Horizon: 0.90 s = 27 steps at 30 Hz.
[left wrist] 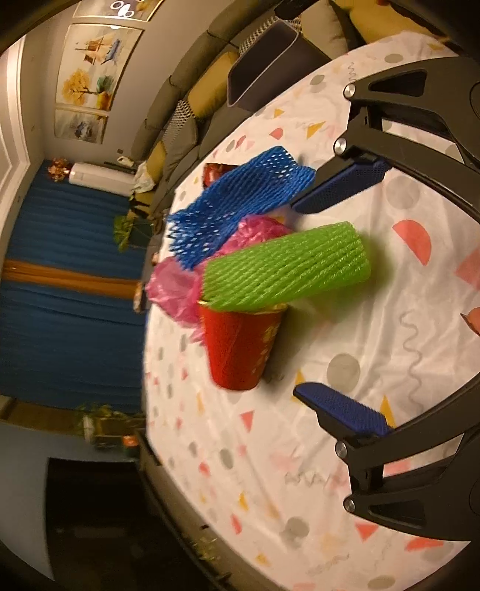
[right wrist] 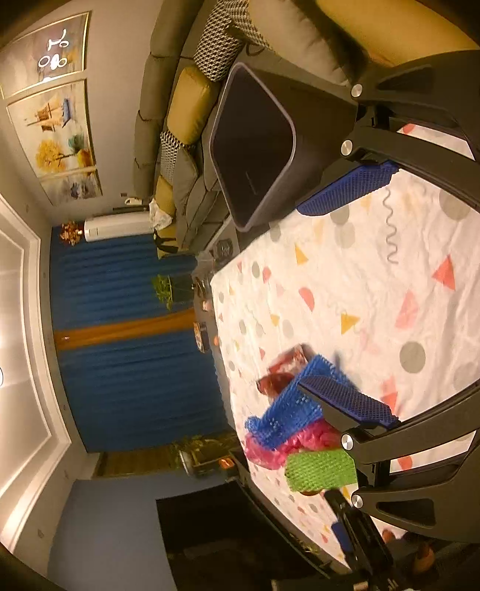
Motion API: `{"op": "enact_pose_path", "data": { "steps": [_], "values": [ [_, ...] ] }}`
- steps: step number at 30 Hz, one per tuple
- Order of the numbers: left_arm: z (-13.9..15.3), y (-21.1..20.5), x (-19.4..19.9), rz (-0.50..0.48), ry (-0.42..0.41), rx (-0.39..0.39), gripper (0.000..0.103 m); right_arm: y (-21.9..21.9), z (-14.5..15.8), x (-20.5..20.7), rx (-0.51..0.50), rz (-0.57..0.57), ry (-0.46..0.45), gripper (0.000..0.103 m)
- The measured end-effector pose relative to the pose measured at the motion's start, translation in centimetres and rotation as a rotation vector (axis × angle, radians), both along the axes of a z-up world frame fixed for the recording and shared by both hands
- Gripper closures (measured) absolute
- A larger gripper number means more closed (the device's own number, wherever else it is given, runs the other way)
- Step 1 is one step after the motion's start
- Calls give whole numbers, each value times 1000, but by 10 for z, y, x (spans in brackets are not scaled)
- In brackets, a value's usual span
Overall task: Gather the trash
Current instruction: 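Move both open tools back over the trash pile on the bed, then grasp the green foam net sleeve with the left tool while the right tool grasps the red paper cup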
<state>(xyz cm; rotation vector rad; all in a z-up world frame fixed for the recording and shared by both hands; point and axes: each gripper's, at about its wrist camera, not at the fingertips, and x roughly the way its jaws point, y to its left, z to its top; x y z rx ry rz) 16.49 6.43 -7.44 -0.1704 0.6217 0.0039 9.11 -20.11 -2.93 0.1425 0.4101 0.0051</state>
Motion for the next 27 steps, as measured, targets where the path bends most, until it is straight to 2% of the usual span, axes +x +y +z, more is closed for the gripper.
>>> {"op": "enact_pose_path", "data": {
  "steps": [3, 6, 9, 11, 14, 19, 27],
  "values": [
    [-10, -3, 12, -27, 46, -22, 27, 7, -2, 3, -6, 17, 9, 18],
    [-20, -2, 22, -55, 91, -81, 39, 15, -5, 8, -14, 30, 20, 18],
    [-27, -1, 29, -71, 126, -113, 53, 18, -8, 13, -18, 44, 34, 18],
    [-30, 0, 29, -83, 132, -131, 70, 22, -11, 17, -23, 54, 41, 18],
    [-31, 1, 28, -95, 135, -145, 81, 28, -13, 20, -26, 66, 49, 18],
    [-22, 2, 14, -115, 99, -145, 91, 40, -16, 27, -32, 87, 64, 18],
    [7, 17, -24, -125, 7, -158, 91, 70, -20, 32, -42, 147, 82, 18]
  ]
}}
